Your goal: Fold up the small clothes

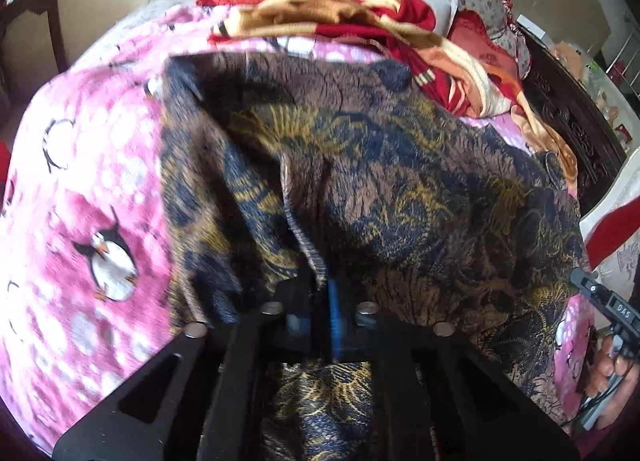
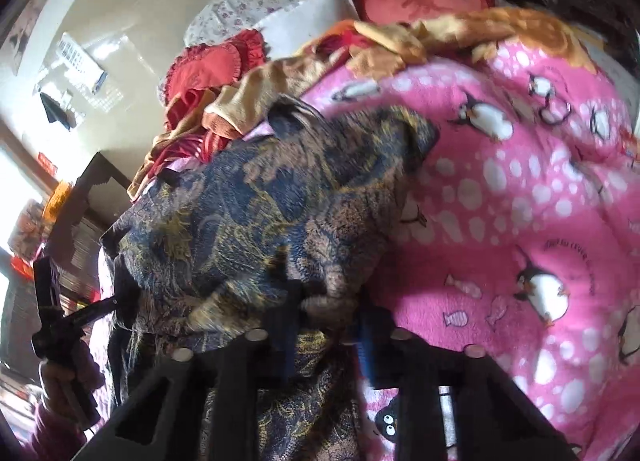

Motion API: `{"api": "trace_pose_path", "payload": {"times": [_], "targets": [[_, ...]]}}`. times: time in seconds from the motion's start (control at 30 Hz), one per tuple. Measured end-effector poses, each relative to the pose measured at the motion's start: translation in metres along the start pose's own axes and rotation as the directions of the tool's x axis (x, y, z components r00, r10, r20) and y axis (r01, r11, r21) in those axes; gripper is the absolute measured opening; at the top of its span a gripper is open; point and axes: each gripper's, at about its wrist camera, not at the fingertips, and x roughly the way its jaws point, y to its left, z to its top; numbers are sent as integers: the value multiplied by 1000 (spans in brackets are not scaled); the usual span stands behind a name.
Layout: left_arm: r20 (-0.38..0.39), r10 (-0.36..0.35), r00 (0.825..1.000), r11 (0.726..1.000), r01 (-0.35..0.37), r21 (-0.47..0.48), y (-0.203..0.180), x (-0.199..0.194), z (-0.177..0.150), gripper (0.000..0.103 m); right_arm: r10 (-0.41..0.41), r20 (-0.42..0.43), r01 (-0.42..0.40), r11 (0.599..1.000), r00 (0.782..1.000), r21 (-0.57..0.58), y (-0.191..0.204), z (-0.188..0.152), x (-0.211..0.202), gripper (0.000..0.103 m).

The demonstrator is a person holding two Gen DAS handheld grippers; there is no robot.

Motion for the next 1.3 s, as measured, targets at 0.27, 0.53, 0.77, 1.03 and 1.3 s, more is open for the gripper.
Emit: {"api": "trace_pose_path", "payload": {"times": [0.27,0.53,0.77,1.03,1.3], "targets": [[-13,61,998,988,-62,-145,51,6,4,0,-56,-32,57,998,998,16,-6,-1,16,20],[-43,15,999,996,-19,-86,44,-39,-29,33,13,-140,-14,1000,990,-7,-17,-16,-29,61],[-110,11,994,1000,-10,5,40,-79,-103,57,17,-329,-58,992,944,-115,-7,-89,-77,62],[-141,24,990,1000,-26,-14,48,-107,-156,57,125,-275,-157,983,953,-97,7,-150,-85,66],[-129,-19,991,998,11,-56,56,-146,-180,57,33,-297,-104,968,954,-227,10,-176,-75,49]]}}
